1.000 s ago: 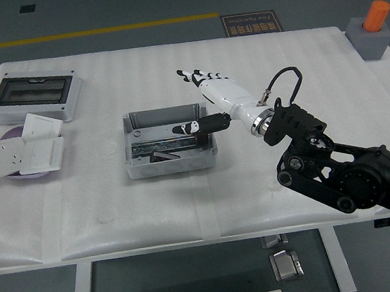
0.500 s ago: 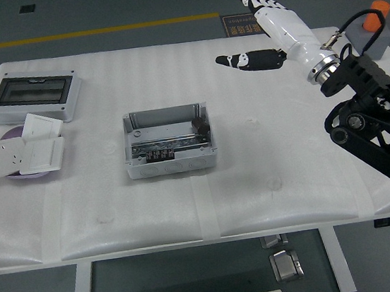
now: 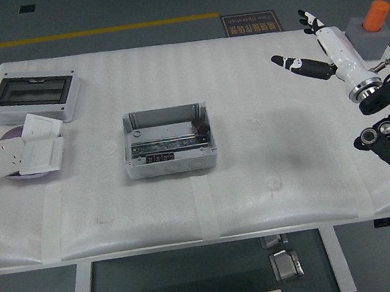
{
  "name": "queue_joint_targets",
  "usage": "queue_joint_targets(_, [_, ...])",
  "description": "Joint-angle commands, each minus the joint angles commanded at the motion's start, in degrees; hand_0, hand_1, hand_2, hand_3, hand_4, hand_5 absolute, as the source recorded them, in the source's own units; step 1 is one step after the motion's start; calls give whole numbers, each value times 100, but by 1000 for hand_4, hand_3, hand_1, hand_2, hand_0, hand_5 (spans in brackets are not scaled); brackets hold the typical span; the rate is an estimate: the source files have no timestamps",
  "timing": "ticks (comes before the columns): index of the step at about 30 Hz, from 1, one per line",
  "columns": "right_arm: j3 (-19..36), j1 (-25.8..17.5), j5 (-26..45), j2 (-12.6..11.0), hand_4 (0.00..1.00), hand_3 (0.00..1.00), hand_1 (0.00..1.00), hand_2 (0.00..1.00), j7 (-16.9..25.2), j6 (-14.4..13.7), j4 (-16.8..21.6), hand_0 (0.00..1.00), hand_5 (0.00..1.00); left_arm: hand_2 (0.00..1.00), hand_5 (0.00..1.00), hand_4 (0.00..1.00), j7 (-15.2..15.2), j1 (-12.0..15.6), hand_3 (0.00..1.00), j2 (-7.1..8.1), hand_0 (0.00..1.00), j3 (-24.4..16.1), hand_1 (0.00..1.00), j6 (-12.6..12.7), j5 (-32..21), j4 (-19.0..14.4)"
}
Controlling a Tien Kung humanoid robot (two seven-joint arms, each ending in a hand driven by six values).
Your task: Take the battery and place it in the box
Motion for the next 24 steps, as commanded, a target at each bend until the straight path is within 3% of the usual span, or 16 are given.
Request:
queue_joint_targets(6, [242, -413, 337, 230, 998, 998, 849, 902, 170, -25, 173, 998, 656, 445, 376, 507, 14, 81, 541, -14, 531, -62, 629, 3, 27, 0])
queue_joint_targets(24, [541, -818, 927, 194, 998, 966, 844, 846, 391, 35, 677, 991, 649, 446, 375, 504, -8, 179, 542, 54, 532, -68, 629, 3, 57, 0])
